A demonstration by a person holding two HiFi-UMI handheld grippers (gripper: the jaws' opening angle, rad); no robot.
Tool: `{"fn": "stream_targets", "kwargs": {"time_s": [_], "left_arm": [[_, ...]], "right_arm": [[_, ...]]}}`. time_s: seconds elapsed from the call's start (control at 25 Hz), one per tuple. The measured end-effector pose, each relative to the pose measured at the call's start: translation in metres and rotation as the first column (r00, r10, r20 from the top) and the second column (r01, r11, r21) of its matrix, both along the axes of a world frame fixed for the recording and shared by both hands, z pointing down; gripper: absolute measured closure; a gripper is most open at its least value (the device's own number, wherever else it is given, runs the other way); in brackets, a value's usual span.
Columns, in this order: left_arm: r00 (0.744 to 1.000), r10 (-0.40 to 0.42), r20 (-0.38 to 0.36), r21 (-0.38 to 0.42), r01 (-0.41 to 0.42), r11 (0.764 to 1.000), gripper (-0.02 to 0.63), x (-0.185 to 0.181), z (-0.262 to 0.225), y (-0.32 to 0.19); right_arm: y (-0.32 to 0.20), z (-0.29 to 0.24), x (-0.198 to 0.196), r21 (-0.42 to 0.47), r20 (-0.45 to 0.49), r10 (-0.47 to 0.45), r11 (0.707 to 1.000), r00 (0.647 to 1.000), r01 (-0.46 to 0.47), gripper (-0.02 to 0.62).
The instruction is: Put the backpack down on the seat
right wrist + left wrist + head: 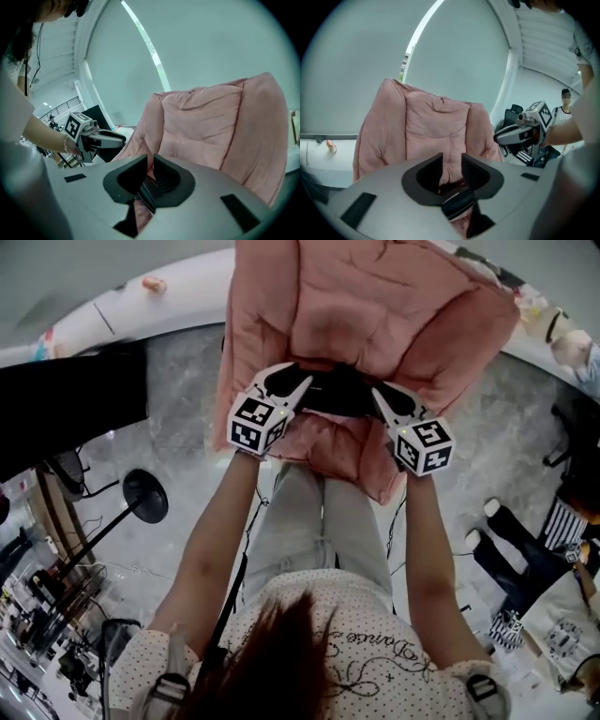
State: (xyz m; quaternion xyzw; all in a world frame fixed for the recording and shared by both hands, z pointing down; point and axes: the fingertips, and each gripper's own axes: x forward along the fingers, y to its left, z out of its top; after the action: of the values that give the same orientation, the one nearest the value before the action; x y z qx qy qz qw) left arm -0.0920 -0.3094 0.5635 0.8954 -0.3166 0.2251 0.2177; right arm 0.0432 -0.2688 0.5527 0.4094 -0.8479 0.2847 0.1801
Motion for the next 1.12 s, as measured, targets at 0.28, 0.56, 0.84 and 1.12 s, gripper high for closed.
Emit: {"fn": "stream_targets", "kwargs": {"time_s": [0.28, 0.56, 0.84, 1.12], "left_arm": [[0.992, -0.023, -0.126, 0.026, 0.026, 0.999, 0.601, 0.014, -0.053, 0.004], [0.984, -0.021, -0.18, 0.098, 0.039, 0.994, 0.603, 0.015, -0.107, 0.001], [0.977, -0.005, -0.213, 0.196, 0.048, 0.979, 0.603, 0.016, -0.164, 0.005], [0.964, -0.004, -0.265, 0.288, 0.083, 0.954, 0.603, 0.017, -0.221, 0.007]], "right_arm": [[0.001, -0.041, 0.005, 0.08, -0.017, -0.01, 0.997, 1.0, 0.011, 0.583], [-0.008, -0.098, 0.001, 0.186, -0.012, -0.012, 0.982, 1.0, 0.014, 0.583], [-0.008, -0.161, 0.001, 0.3, -0.003, -0.003, 0.954, 1.0, 0.003, 0.584], [-0.002, -0.217, 0.004, 0.409, 0.009, 0.026, 0.912, 1.0, -0.028, 0.584]]}}
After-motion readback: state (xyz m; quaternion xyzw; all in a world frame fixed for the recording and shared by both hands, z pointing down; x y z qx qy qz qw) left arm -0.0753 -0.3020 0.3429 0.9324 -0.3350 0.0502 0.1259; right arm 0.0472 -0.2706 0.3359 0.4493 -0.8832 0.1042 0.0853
